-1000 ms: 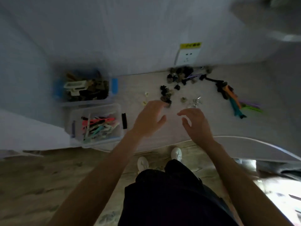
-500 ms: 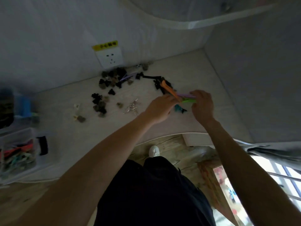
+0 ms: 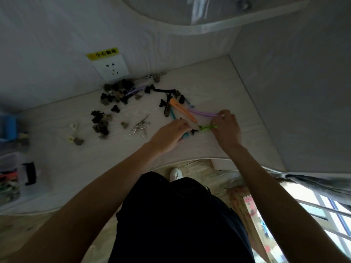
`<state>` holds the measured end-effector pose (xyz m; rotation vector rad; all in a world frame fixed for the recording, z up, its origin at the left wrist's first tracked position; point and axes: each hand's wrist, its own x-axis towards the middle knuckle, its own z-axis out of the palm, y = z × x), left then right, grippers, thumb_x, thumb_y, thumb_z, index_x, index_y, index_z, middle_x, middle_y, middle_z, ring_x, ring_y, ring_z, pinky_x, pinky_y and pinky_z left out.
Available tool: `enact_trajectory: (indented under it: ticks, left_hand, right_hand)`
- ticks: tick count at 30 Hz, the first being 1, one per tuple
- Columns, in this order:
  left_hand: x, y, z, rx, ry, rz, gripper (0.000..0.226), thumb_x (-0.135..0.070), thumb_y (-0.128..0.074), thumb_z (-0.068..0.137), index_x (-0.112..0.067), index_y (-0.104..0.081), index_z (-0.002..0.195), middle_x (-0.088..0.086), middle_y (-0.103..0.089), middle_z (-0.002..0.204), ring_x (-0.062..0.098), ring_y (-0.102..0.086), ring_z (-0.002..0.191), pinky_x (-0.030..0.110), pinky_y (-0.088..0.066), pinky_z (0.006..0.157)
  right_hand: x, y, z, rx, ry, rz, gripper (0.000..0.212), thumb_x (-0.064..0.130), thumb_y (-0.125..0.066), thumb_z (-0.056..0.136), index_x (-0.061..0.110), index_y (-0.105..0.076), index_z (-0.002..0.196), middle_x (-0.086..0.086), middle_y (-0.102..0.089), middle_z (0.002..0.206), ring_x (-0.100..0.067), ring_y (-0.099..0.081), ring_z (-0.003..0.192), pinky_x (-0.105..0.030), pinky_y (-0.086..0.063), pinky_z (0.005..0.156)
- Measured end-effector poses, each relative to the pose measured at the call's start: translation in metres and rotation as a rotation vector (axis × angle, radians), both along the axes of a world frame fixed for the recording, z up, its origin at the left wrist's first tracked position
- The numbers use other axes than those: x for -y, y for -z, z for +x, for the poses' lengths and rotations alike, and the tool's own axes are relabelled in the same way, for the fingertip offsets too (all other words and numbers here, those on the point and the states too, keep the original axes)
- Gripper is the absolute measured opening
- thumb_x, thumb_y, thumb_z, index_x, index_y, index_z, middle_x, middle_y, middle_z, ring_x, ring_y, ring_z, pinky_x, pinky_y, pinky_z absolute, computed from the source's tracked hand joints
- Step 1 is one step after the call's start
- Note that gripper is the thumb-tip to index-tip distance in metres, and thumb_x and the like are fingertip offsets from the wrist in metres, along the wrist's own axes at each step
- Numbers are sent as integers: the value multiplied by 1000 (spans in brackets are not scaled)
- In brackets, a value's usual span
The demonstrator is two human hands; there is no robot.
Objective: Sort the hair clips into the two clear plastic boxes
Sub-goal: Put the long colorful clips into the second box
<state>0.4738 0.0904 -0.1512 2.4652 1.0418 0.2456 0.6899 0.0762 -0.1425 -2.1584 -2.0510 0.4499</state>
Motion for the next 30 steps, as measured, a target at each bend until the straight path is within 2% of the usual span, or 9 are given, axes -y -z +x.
enact_trajectory:
  ticks: [3, 6, 12, 15, 17, 20, 23, 25, 30]
  left_hand:
    - [3, 6, -14, 20, 24, 32, 41, 3, -68, 73, -4, -57, 112, 17, -55, 117, 27, -55, 105, 36, -55, 77]
    - [-2, 13, -22, 14, 27, 96, 37, 9, -62, 74, -2, -60, 109, 14, -59, 115, 19, -43, 106, 33, -51, 80]
    - [-20, 7, -21, -67, -1, 281, 18, -11, -71, 74, -15, -68, 91, 1, -70, 95, 24, -61, 92, 32, -49, 77]
    - [-27, -3, -12, -25, 2, 381, 19, -22, -54, 84, -15, -63, 99, 1, -68, 103, 24, -59, 102, 32, -37, 92]
    - [-40, -4, -3, -77, -36, 443, 22, -21, -54, 84, -12, -62, 102, 5, -67, 107, 26, -59, 108, 38, -34, 103]
    - [-58, -6, 9, -224, -47, 367, 32, -12, -77, 67, -7, -65, 97, 11, -70, 97, 31, -65, 97, 48, -45, 95]
    - [-65, -6, 9, -267, -28, 313, 31, -11, -82, 58, -12, -69, 85, 7, -71, 86, 28, -67, 79, 42, -52, 84]
    - [-71, -7, 10, -252, -26, 289, 25, -13, -79, 62, -12, -69, 86, 8, -71, 88, 31, -67, 81, 42, -51, 84]
    - [-74, -5, 8, -294, -66, 168, 27, -18, -60, 86, -4, -59, 110, 17, -58, 116, 37, -56, 101, 42, -37, 92]
  right_hand:
    - [-3, -3, 4, -13, -74, 109, 17, 15, -68, 78, 5, -64, 92, -19, -51, 125, -38, -47, 110, -41, -42, 88]
    - [-16, -4, -4, 21, -134, 66, 24, 17, -60, 85, 3, -59, 104, -17, -55, 121, -33, -47, 111, -38, -36, 90]
    - [-28, 5, -14, 61, -129, -44, 17, 15, -53, 88, 3, -54, 100, -17, -59, 104, -32, -53, 97, -37, -36, 82]
    - [-19, 3, -9, 33, -94, -28, 15, 13, -53, 87, 6, -54, 100, -15, -60, 100, -31, -54, 92, -36, -37, 73]
    - [-13, 2, -6, -1, -63, -36, 17, 14, -53, 87, 8, -54, 103, -13, -60, 100, -30, -55, 90, -31, -34, 66]
    - [-6, -2, -4, -39, -26, -42, 17, 17, -53, 88, 11, -53, 104, -12, -60, 97, -31, -58, 86, -28, -33, 63]
    - [0, -6, -10, -115, 5, -17, 17, 18, -53, 88, 11, -52, 103, -14, -57, 92, -33, -58, 78, -29, -35, 60]
    - [4, -8, -15, -162, 16, 1, 19, 18, -53, 88, 12, -53, 107, -14, -57, 93, -34, -58, 78, -33, -40, 61]
    - [7, -11, -37, -212, -29, -39, 30, 24, -57, 86, 17, -51, 115, -11, -56, 101, -32, -58, 84, -36, -44, 64]
